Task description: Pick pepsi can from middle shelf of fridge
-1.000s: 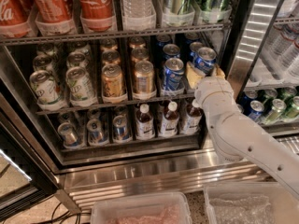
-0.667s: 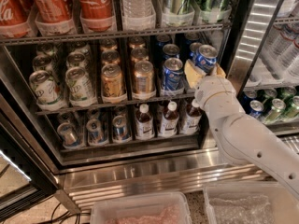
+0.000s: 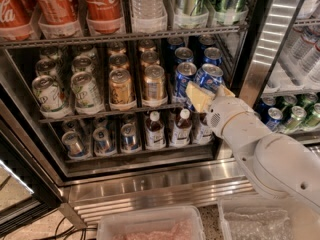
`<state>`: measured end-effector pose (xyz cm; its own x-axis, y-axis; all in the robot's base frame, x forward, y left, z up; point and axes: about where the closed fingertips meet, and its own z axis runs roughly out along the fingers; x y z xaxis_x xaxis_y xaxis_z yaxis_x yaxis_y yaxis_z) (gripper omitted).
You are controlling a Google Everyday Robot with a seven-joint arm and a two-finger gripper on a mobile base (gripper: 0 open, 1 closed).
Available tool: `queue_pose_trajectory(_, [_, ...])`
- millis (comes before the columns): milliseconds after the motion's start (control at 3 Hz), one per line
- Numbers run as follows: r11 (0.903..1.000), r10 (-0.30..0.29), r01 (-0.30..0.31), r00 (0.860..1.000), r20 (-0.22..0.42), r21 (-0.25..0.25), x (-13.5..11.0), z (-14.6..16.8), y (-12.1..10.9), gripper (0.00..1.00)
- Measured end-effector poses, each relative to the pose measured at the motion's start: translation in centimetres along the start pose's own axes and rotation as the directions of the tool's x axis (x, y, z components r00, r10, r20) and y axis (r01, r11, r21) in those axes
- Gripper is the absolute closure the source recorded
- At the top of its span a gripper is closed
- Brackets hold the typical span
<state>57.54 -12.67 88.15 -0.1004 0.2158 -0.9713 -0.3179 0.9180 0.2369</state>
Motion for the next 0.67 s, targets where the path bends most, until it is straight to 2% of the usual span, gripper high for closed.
queue_pose_trajectory(333, [0.9973, 0.030, -0.034, 0.997, -0.066, -0.064, 0.5, -2.4, 1.7, 1.00])
queue_pose_trajectory(667, [0.9847, 0.055, -0.070, 0.994, -0.096, -0.160, 0.2, -4.1, 2.9, 1.00])
